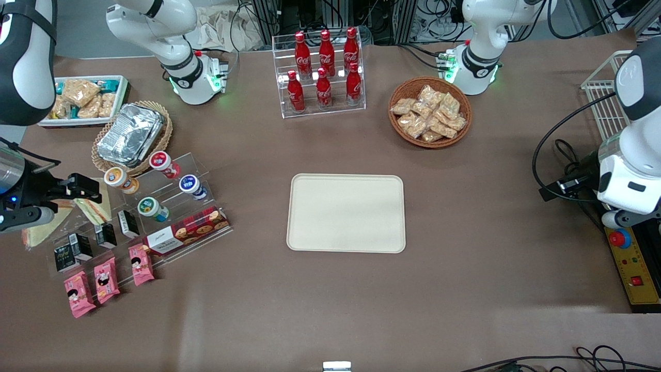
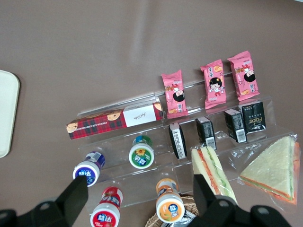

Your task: Place sandwich on tray

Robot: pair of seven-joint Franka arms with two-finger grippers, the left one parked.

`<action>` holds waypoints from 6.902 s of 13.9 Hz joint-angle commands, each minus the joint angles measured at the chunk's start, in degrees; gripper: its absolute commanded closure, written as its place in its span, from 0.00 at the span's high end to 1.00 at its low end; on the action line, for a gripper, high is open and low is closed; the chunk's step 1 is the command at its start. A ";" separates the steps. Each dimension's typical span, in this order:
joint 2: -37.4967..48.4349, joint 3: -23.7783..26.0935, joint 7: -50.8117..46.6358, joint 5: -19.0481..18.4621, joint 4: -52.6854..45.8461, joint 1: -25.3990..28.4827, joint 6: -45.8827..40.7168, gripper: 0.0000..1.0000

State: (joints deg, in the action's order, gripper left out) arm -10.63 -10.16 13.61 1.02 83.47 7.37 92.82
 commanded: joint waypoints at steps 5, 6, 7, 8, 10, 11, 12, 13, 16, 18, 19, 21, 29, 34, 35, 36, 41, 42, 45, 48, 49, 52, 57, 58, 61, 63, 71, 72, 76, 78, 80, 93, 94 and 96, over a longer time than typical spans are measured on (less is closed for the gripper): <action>0.25 0.23 -0.60 0.48 -1.99 0.19 0.87 0.99; 0.34 0.32 -0.69 0.65 -1.91 0.19 0.87 0.99; 0.34 0.67 -0.69 0.65 -1.91 0.19 0.87 0.99; 0.17 0.76 -0.69 0.65 -1.91 0.19 0.87 0.99; 0.08 0.76 -0.60 0.57 -1.73 0.10 0.87 0.99; 0.17 0.67 -0.69 0.48 -1.73 0.19 0.61 0.99; 0.17 0.58 -0.60 0.30 -1.65 0.02 0.43 0.99; 0.34 0.41 -0.60 0.13 -1.65 -0.33 0.25 0.99; 0.43 -0.73 -0.69 0.30 -1.73 -1.82 0.25 0.99; 0.26 -0.74 -0.69 0.30 -1.73 -3.93 0.60 0.99; 0.17 -0.74 -0.60 0.39 -1.65 -5.33 0.60 0.99; 0.17 -0.74 -0.51 0.39 -1.73 -8.50 0.78 0.99; -0.71 -1.26 -0.51 -0.31 -1.21 -19.13 2.18 0.99; -1.24 -1.26 8.81 0.21 2.31 -25.73 6.93 0.99; -1.41 -1.26 7.94 0.65 2.66 -25.91 6.93 0.99; -1.59 -1.26 5.58 0.65 2.92 -26.00 6.84 0.99; -0.72 -1.18 -1.29 0.83 11.50 -25.91 13.40 0.99; 0.25 -1.18 -1.48 1.61 15.19 -25.91 17.00 0.99; 2.01 -1.26 -2.09 3.03 23.21 -25.91 24.67 0.99; 1.66 -1.26 -2.88 3.03 25.85 -25.74 27.66 0.99; 1.66 -1.26 -2.88 3.03 26.73 -25.74 28.54 0.99; 0.70 -1.26 -2.36 3.03 28.14 -25.65 30.57 0.98; -0.80 -1.26 -2.27 3.03 28.24 -25.48 32.15 0.91; -1.15 -1.26 -2.18 3.03 28.15 -25.48 32.76 0.91; -1.85 -1.18 -1.92 3.03 27.80 -25.56 33.64 0.87; -2.29 -1.18 -0.60 3.11 27.80 -25.83 34.70 0.87; -2.47 -1.00 2.12 3.11 27.27 -25.83 34.97 0.49; -2.47 -1.00 2.30 3.11 27.27 -25.91 34.97 0.45; -2.91 -0.91 4.94 3.11 24.21 -25.83 33.22 0.37; -4.22 -0.83 7.30 3.03 17.29 -25.56 24.56 0.37; -6.68 -0.65 9.68 2.94 8.15 -25.30 15.33 0.37; -1.77 16.83 9.16 0.74 -3.05 -7.67 -9.24 0.37; -1.77 17.10 8.81 0.31 -3.05 -4.68 -9.15 0.37; -2.11 17.11 8.72 -1.01 -3.05 2.35 -8.02 0.37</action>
State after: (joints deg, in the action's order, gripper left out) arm -12.65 7.03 22.29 2.04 81.14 4.69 85.13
